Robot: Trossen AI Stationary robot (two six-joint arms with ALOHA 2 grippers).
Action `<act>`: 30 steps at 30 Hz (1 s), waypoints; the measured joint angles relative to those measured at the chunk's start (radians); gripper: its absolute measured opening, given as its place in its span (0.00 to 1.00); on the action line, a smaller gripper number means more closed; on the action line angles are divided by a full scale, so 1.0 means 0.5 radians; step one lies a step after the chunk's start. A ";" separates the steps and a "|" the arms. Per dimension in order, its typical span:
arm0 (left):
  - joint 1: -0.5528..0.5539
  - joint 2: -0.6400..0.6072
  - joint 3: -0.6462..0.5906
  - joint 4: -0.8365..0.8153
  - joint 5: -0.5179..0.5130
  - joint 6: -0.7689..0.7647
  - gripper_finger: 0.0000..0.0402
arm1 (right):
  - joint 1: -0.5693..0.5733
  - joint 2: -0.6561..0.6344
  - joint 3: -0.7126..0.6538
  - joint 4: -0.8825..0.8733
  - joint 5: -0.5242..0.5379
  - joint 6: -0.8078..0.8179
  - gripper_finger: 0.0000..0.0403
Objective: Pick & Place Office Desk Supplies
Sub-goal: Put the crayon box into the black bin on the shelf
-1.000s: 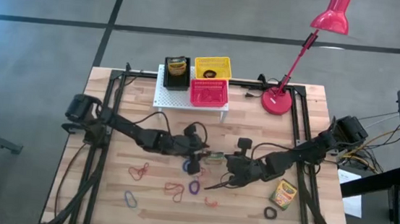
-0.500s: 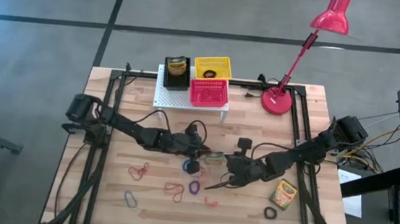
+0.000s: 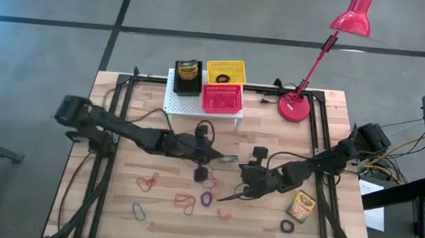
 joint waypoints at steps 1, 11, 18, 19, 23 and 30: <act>0.000 -0.067 0.022 -0.112 0.000 0.012 0.00 | 0.000 0.000 0.000 0.001 0.000 0.000 0.02; 0.153 -0.668 0.512 -1.184 -0.061 0.255 0.00 | 0.000 0.000 0.000 0.017 -0.001 0.038 0.02; 0.687 -0.679 0.897 -1.703 0.115 0.562 0.00 | 0.000 0.001 0.000 0.028 -0.001 0.037 0.02; 0.788 -0.677 0.916 -1.727 0.192 0.612 0.00 | 0.000 0.001 0.000 0.027 -0.002 0.037 0.02; 1.175 -0.681 0.916 -1.761 0.442 0.789 0.00 | 0.000 0.001 0.000 0.035 -0.002 0.038 0.02; 1.665 -0.676 0.764 -1.669 0.876 0.981 0.00 | 0.000 0.001 0.000 0.058 -0.001 0.046 0.02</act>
